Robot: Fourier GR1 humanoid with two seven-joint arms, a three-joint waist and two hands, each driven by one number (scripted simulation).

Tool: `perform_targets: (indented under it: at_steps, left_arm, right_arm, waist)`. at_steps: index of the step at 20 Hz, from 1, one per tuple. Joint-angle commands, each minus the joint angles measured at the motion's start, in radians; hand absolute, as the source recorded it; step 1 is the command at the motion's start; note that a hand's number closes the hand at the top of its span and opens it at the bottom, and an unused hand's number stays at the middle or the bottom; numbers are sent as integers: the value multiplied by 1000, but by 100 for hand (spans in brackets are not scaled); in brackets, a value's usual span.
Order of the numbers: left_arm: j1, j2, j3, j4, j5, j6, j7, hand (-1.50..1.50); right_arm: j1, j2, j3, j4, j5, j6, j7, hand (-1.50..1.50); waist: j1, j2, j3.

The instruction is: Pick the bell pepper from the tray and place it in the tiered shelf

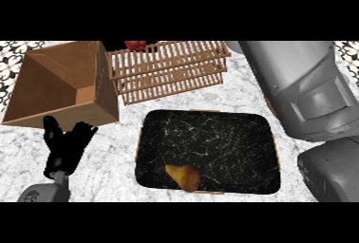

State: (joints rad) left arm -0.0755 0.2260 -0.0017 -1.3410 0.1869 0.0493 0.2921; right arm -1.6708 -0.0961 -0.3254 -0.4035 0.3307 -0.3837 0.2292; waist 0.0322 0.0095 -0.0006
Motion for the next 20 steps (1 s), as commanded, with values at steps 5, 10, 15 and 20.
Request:
perform_targets:
  at_steps: [5, 10, 15, 20]
  left_arm:
    - [22, 21, 18, -13, 1, -16, -3, 0]
    - [68, 9, 25, -37, 12, -13, -4, 0]
    - [1, 11, 39, -17, 29, -32, 21, 0]
    - [98, -12, 19, -23, -9, -23, -49, 0]
  right_arm:
    - [29, -115, -30, -5, 19, -157, 37, -150]
    - [90, -237, -88, -54, -34, -122, 52, -150]
    - [177, -298, -127, -87, -104, -10, 16, -150]
    - [240, -392, -125, -176, -151, 147, 48, -150]
  waist:
    - [-11, -4, 0]
    - [-22, -10, 1]
    - [-23, -7, 1]
    - [-29, -12, 1]
